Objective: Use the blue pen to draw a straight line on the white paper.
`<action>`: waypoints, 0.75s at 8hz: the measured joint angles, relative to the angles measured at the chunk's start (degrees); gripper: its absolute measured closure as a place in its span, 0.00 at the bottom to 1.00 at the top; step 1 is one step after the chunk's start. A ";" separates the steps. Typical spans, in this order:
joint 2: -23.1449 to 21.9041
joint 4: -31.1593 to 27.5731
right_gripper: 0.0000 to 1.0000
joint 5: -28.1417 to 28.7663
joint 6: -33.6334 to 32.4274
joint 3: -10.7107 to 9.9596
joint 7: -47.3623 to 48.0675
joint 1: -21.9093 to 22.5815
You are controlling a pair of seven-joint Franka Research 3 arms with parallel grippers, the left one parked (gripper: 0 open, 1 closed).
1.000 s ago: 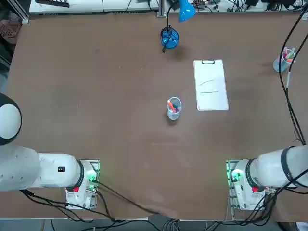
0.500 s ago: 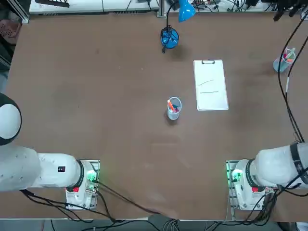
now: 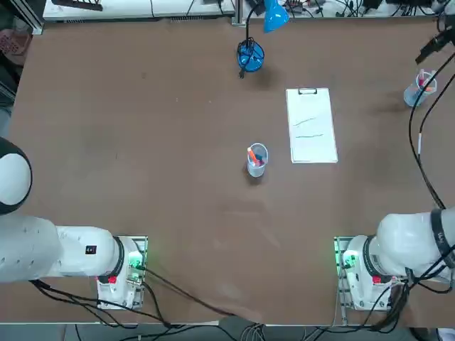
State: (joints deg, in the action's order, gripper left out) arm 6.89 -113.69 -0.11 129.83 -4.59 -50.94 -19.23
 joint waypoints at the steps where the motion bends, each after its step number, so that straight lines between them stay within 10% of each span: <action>1: 1.44 -0.75 0.00 0.00 2.35 0.00 -4.84 -1.68; 6: 9.70 -0.97 0.05 -1.63 12.01 0.02 -12.33 -4.76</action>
State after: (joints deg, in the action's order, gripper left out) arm 16.58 -114.66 -1.74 141.84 -4.57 -63.27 -23.99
